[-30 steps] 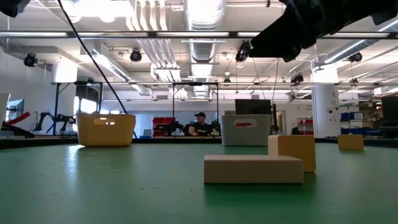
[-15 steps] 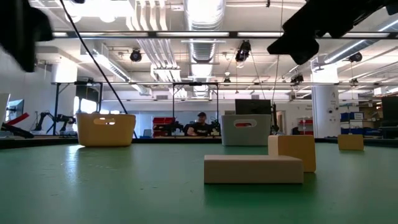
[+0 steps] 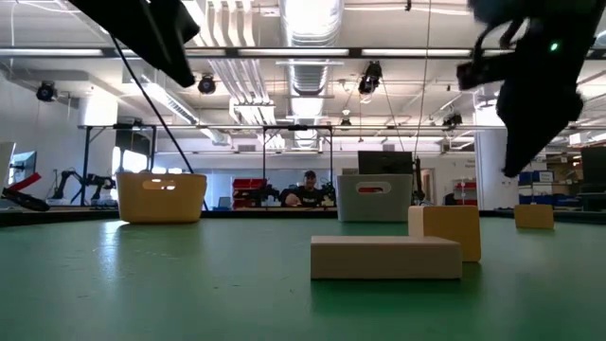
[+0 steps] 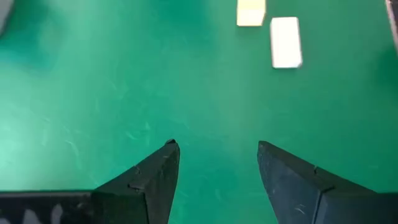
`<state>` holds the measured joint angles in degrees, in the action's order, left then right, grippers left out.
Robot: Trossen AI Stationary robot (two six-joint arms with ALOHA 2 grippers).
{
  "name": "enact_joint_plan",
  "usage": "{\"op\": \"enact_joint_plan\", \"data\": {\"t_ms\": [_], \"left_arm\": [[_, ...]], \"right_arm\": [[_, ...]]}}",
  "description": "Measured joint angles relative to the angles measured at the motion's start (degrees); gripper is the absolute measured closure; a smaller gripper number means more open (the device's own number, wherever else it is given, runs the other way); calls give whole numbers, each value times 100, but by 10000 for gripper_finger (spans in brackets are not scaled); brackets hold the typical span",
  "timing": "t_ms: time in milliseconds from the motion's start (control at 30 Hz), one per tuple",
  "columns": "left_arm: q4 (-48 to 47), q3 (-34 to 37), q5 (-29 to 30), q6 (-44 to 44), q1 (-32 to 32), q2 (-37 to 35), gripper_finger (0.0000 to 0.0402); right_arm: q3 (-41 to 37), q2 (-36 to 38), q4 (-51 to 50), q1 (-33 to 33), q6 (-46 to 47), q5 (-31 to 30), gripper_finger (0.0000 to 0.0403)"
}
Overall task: Sort & place blocks by color
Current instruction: Put the yellow block into the yellow bin
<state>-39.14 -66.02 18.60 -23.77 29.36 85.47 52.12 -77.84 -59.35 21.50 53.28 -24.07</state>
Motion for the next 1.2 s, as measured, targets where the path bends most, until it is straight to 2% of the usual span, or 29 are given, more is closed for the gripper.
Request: {"op": "enact_joint_plan", "data": {"t_ms": [67,133,300,433,533,733,1000,1200], "left_arm": [[20,0,38,201,-97,0,202],[27,0,80,402,-176,0,202],[2,0,449,512,-317,-2,202],[-48,0,558,604,-328,-4,202],[-43,0,556,704,-323,-21,202],[-39,0,556,826,-426,-24,202],[-39,0,556,813,-457,-26,202],[-37,0,556,804,-457,-26,202]], "right_arm": [[-33,-16,-627,-257,656,-18,179],[-203,47,-817,-579,1052,-11,179],[-756,301,-540,-1599,1112,-31,179],[-1172,437,48,-2010,852,17,179],[-1335,484,344,-2133,733,149,179],[-1203,531,230,-2144,740,207,179],[-945,903,-215,-2087,203,1426,169],[-1048,1120,-536,-2087,140,1763,138]]}}
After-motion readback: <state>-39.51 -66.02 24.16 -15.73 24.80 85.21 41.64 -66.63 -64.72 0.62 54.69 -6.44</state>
